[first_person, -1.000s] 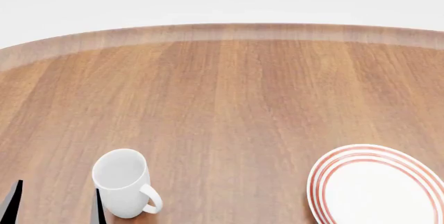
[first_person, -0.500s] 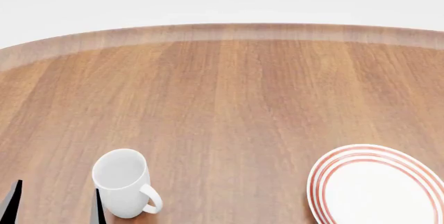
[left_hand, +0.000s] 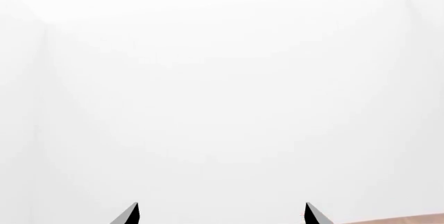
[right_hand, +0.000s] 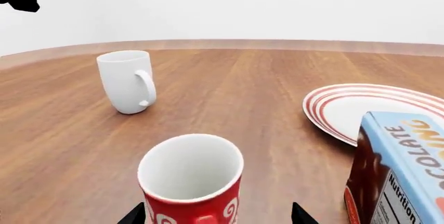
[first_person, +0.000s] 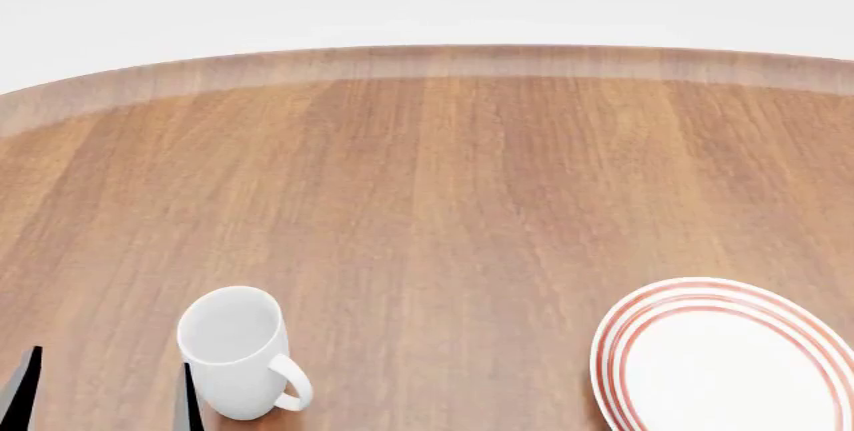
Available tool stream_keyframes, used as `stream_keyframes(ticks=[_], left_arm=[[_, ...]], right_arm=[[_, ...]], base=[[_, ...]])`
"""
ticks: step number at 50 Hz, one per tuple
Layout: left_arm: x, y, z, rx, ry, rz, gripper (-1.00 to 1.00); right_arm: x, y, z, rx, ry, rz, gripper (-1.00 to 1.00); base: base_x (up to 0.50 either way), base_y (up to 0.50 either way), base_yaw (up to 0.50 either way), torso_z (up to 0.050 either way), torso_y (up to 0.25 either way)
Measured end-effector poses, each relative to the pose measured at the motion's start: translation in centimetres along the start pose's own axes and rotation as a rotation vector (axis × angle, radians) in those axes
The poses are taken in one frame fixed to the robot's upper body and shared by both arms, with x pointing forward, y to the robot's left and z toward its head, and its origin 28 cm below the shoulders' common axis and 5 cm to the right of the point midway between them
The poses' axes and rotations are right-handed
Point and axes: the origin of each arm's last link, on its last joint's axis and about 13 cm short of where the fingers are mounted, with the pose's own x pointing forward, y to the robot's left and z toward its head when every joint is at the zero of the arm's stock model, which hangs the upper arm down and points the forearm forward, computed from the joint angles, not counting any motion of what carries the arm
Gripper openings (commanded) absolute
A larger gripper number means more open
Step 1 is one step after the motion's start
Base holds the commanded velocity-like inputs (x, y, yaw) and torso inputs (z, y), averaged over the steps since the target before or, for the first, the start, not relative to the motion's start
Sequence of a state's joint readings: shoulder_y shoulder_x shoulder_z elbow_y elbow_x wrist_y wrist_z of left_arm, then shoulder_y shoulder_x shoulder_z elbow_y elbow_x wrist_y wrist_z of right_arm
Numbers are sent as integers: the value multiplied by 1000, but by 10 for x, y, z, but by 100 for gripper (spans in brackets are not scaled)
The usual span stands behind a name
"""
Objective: Pick up the red mug and put it on the plate
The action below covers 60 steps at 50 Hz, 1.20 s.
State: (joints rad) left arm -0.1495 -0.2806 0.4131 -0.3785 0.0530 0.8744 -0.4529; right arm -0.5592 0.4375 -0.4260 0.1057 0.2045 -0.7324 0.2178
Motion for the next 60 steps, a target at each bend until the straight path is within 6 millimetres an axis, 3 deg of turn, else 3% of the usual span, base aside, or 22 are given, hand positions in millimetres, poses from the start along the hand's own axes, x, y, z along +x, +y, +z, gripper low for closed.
stream_keyframes(ticks=[60], left_arm=[[0, 0, 0, 6, -13, -2, 100]], right_arm=[[-3, 4, -26, 35, 55, 5, 100]], base=[[0, 0, 0, 0, 0]])
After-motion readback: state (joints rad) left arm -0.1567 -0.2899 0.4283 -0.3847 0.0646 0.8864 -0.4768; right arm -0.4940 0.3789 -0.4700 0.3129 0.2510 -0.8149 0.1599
